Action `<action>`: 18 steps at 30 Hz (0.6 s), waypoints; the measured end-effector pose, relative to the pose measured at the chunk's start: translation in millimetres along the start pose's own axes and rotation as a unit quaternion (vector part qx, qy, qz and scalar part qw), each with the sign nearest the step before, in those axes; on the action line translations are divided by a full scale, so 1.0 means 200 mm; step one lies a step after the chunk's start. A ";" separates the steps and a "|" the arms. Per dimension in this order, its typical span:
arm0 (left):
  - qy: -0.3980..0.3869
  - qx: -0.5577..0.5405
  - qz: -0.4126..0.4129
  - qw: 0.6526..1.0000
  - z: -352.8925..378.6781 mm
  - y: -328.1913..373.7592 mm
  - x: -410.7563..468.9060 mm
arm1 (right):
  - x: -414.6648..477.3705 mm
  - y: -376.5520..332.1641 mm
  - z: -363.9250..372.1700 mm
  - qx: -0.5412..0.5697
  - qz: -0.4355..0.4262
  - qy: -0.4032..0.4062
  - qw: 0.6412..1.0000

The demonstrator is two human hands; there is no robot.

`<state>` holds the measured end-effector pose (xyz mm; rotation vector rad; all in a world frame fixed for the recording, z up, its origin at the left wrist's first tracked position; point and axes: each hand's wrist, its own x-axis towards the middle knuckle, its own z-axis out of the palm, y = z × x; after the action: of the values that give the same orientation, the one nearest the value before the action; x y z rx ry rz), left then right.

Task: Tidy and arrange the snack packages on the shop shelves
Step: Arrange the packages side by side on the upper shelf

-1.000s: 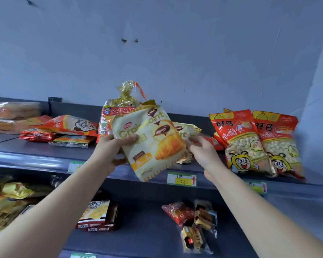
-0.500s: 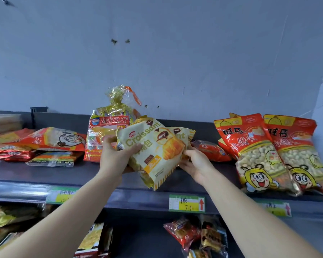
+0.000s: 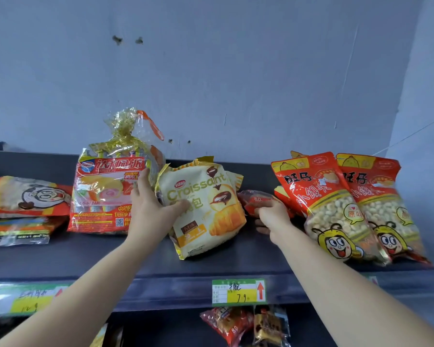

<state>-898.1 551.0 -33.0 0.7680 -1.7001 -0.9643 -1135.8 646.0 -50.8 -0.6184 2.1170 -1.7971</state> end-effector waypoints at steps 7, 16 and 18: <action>0.006 0.134 0.158 0.978 0.01 0.02 -0.06 | 0.08 -0.03 0.05 -0.317 -0.157 -0.010 0.935; -0.077 0.112 0.136 0.981 0.02 0.02 -0.04 | 0.09 -0.10 0.05 -0.275 -0.165 0.045 0.946; -0.081 0.105 0.125 0.983 0.02 0.02 -0.03 | 0.09 -0.14 0.04 -0.099 -0.122 0.074 0.985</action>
<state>-900.7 559.7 -33.6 0.6042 -2.0083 -0.6966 -1143.2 626.0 -24.3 -0.8520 2.4331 -1.8172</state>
